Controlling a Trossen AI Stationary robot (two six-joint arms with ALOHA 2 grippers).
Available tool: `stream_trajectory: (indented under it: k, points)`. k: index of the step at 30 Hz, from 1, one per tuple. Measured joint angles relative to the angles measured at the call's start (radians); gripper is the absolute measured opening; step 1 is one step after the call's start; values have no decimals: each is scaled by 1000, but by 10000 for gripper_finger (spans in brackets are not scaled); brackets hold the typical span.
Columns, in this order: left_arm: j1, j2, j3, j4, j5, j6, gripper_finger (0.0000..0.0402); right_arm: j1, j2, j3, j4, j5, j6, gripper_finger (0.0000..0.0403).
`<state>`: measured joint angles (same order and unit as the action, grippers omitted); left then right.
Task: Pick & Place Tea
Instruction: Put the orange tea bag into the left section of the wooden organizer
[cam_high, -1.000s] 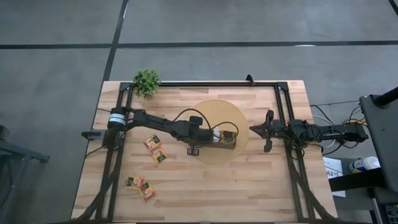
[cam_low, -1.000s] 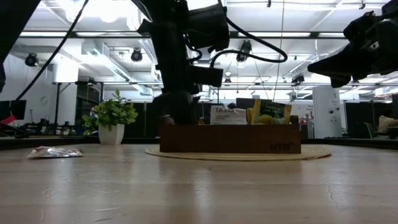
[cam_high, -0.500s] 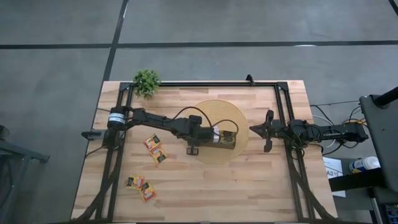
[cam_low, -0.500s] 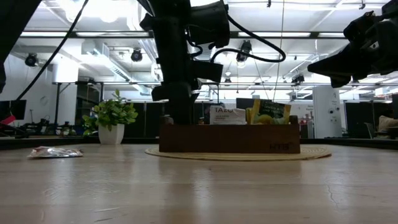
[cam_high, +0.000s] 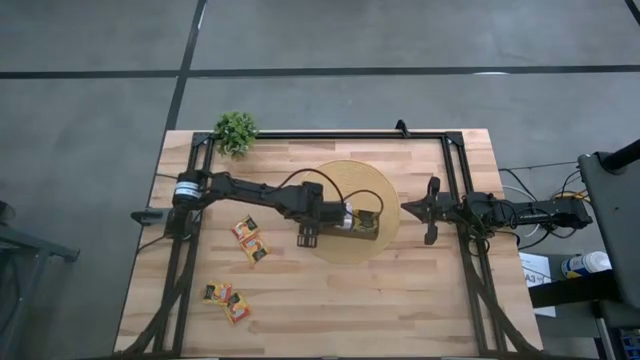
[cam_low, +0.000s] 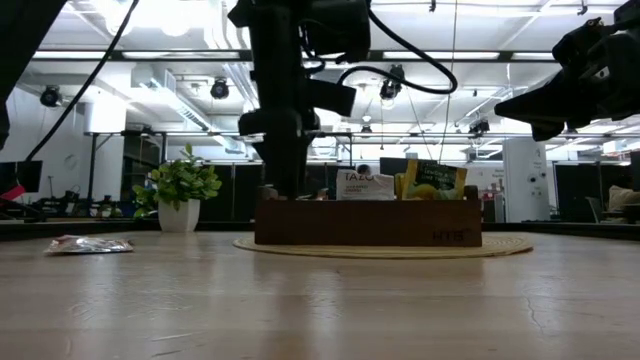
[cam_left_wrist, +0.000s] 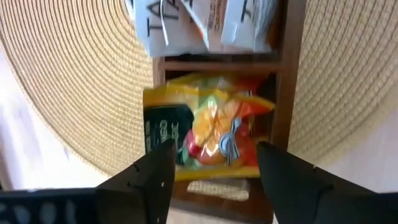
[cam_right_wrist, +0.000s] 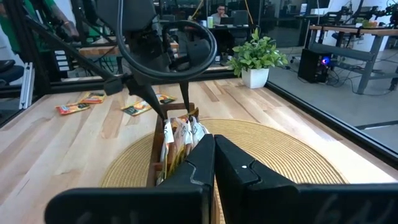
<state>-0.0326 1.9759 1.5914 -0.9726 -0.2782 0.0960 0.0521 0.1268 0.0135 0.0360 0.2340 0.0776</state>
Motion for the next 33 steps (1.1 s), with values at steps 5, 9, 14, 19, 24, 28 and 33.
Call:
stream_trajectory:
  k: [5, 9, 14, 19, 24, 28, 33]
  points:
    - [0, -2, 50, -121, 0, -33, 222, 0, 0, 0, 0, 0, 0, 9]
    - [-3, -23, 84, -181, 0, -80, 222, 0, 0, 0, 0, 0, 0, 9]
    - [-4, -77, 90, -247, 0, -218, 222, 0, 0, 0, 0, 0, 0, 9]
    - [-4, -112, 90, -345, 2, -396, 222, 0, 0, 0, 0, 0, 0, 9]
    - [-4, -115, 90, -415, 11, -557, 222, 0, 0, 0, 0, 0, 0, 9]
    - [-5, -115, 90, -428, 34, -628, 223, 0, 0, 0, 0, 0, 0, 9]
    - [-12, -116, 90, -428, 124, -644, 223, 0, 0, 0, 0, 0, 0, 9]
